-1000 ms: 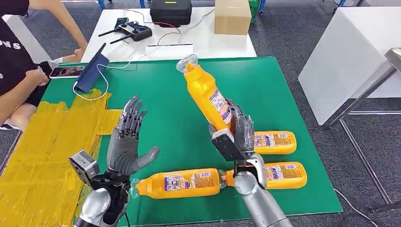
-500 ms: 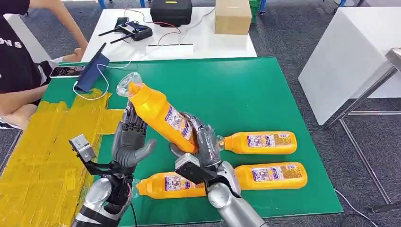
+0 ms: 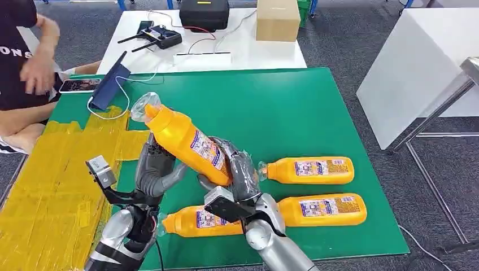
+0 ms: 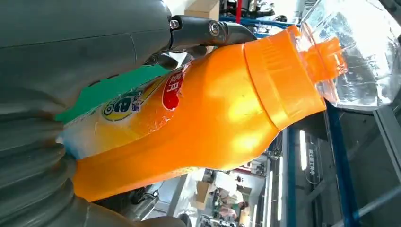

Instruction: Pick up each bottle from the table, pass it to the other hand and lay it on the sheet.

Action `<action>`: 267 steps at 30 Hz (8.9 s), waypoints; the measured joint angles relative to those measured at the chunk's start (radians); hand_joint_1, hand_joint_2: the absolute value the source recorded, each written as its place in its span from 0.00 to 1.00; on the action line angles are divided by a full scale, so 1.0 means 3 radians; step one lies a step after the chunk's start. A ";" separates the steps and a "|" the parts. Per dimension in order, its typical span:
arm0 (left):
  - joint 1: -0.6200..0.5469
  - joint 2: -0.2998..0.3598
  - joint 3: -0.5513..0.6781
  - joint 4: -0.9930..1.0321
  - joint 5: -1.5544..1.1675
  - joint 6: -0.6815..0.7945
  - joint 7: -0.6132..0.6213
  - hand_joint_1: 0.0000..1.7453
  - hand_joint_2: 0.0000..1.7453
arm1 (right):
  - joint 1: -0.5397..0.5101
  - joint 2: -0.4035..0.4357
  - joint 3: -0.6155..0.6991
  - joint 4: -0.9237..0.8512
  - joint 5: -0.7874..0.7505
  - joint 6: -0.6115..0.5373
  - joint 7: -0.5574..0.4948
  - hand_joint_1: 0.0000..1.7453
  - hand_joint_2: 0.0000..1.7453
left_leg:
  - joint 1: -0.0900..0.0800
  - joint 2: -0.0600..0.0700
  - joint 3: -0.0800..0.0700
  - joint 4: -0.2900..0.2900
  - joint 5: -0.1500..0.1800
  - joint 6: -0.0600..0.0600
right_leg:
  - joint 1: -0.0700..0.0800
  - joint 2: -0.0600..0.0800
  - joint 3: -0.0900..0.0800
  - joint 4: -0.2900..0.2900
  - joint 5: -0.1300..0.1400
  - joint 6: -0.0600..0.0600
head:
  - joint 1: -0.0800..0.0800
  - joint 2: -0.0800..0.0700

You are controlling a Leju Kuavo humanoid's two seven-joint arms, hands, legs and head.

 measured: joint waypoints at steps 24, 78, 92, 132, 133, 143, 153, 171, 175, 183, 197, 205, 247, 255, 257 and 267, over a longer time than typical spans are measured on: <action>-0.0213 0.0008 0.0197 -0.0036 0.0664 -0.0043 0.0165 0.00 1.00 | -0.0011 -0.0006 0.0093 0.0089 0.0001 -0.0006 -0.0024 1.00 1.00 | 0.0000 0.0000 -0.0001 0.0000 0.0000 0.0000 | 0.0000 0.0000 0.0000 0.0000 0.0000 0.0000 | -0.0001 0.0000; -0.0386 0.0149 -0.0073 0.0206 0.0524 -0.0523 0.0172 0.00 1.00 | -0.0132 -0.0019 0.0089 0.0205 -0.0111 -0.0023 -0.0071 0.99 1.00 | 0.0000 0.0001 0.0000 0.0000 0.0000 0.0000 | 0.0000 0.0000 0.0000 0.0000 0.0000 0.0000 | 0.0000 0.0000; -0.0382 0.0159 -0.0175 0.0233 0.0540 -0.0557 0.0163 1.00 1.00 | -0.0138 -0.0027 0.0122 0.0254 -0.0008 -0.0027 -0.0050 1.00 1.00 | 0.0000 0.0000 0.0000 0.0000 0.0000 0.0000 | 0.0000 0.0000 0.0000 0.0000 0.0000 0.0000 | 0.0000 0.0000; -0.0384 0.0191 0.0020 0.0055 0.0001 0.0269 0.0031 1.00 1.00 | 0.0063 -0.0139 -0.0008 -0.0389 -0.0436 -0.0037 -0.0103 0.00 1.00 | 0.0000 0.0000 0.0000 0.0000 0.0000 0.0000 | 0.0000 0.0000 0.0000 0.0000 0.0001 0.0001 | 0.0000 0.0001; -0.0380 0.0191 0.0041 0.0045 -0.0013 0.0326 0.0014 1.00 1.00 | 0.0078 -0.0146 -0.0018 -0.0430 -0.0462 -0.0037 -0.0117 0.00 1.00 | 0.0000 0.0000 0.0000 0.0000 0.0000 0.0000 | 0.0000 0.0000 0.0000 0.0000 0.0001 0.0001 | 0.0001 0.0000; -0.0385 0.0205 0.0242 -0.0091 -0.0824 0.1098 -0.0162 1.00 1.00 | 0.0257 -0.0245 -0.0159 -0.0993 -0.0563 -0.0053 -0.0153 0.00 1.00 | 0.0000 0.0001 0.0000 0.0000 0.0000 0.0000 | 0.0000 0.0000 0.0000 0.0000 0.0001 0.0001 | -0.0001 0.0000; -0.0602 0.0322 0.0295 0.0229 -0.3780 0.1728 0.0905 1.00 1.00 | 0.0420 -0.0340 -0.0193 -0.1520 -0.0445 0.0131 -0.0154 0.00 1.00 | 0.0000 0.0004 0.0002 0.0000 0.0000 0.0000 | 0.0000 0.0003 0.0000 0.0000 0.0002 0.0001 | -0.0003 0.0000; -0.0916 0.0491 0.0351 0.1640 -0.5342 0.1681 0.1592 1.00 1.00 | 0.0534 -0.0479 -0.0196 -0.2012 -0.0392 0.0296 -0.0083 0.00 1.00 | -0.0001 0.0002 0.0000 0.0001 0.0001 -0.0001 | -0.0001 0.0004 0.0000 -0.0001 0.0002 0.0001 | -0.0001 0.0000; -0.0934 0.0493 0.0360 0.1702 -0.5360 0.1624 0.1610 1.00 1.00 | 0.0536 -0.0486 -0.0196 -0.2021 -0.0392 0.0298 -0.0083 0.00 1.00 | -0.0001 0.0001 0.0000 0.0000 0.0001 -0.0001 | 0.0000 0.0004 0.0000 -0.0001 0.0002 0.0001 | 0.0000 0.0000; -0.1040 0.0497 0.0457 0.2516 -0.5624 0.1684 0.1732 0.00 1.00 | 0.0544 -0.0505 -0.0207 -0.2021 -0.0444 0.0366 -0.0081 0.00 1.00 | 0.0000 0.0003 0.0002 0.0000 0.0001 -0.0001 | 0.0000 0.0005 0.0000 0.0000 0.0002 0.0001 | 0.0000 0.0000; -0.1148 0.0373 0.0751 0.3085 -0.5288 0.1911 0.1505 0.00 1.00 | 0.0543 -0.0505 -0.0206 -0.1930 -0.0455 0.0403 -0.0034 0.00 1.00 | -0.0001 -0.0001 0.0020 -0.0001 0.0000 -0.0001 | -0.0001 0.0002 0.0021 -0.0001 0.0001 0.0000 | -0.0001 0.0000; -0.1165 0.0317 0.0884 0.3157 -0.5061 0.1852 0.1281 0.00 1.00 | 0.0543 -0.0505 -0.0207 -0.1900 -0.0482 0.0411 -0.0017 0.00 1.00 | -0.0001 -0.0002 0.0030 -0.0001 0.0000 -0.0001 | -0.0001 0.0002 0.0032 -0.0001 0.0001 0.0000 | 0.0000 0.0000; -0.0149 -0.0074 0.1027 0.1012 -0.2293 0.1813 -0.0258 0.00 1.00 | 0.0549 -0.1440 0.0621 -0.1284 0.0880 0.1024 0.0616 0.00 1.00 | -0.0001 -0.0003 0.0006 0.0000 -0.0001 0.0000 | -0.0001 -0.0003 0.0008 -0.0002 0.0000 0.0001 | -0.0001 0.0000; -0.0073 -0.0100 0.1008 0.0967 -0.2195 0.1780 -0.0256 0.00 1.00 | 0.0634 -0.1535 0.0645 -0.1221 0.1012 0.0945 0.0841 0.00 1.00 | -0.0001 -0.0003 0.0005 0.0000 -0.0001 0.0001 | -0.0001 -0.0003 0.0007 -0.0003 0.0000 0.0001 | -0.0001 0.0000; -0.0058 -0.0102 0.1006 0.0955 -0.2183 0.1771 -0.0257 0.00 1.00 | 0.0642 -0.1535 0.0647 -0.1211 0.1092 0.0904 0.0944 0.00 1.00 | -0.0001 -0.0002 0.0005 0.0000 -0.0001 0.0001 | -0.0001 -0.0003 0.0007 -0.0003 0.0000 0.0001 | -0.0001 0.0000; 0.0017 -0.0132 0.0960 0.0844 -0.2143 0.1668 -0.0239 0.00 1.00 | 0.0567 -0.1452 0.0647 -0.0977 0.1564 0.0814 0.1415 0.00 1.00 | -0.0001 -0.0002 0.0005 0.0000 -0.0001 0.0001 | -0.0001 -0.0003 0.0008 -0.0002 0.0000 0.0001 | 0.0000 0.0000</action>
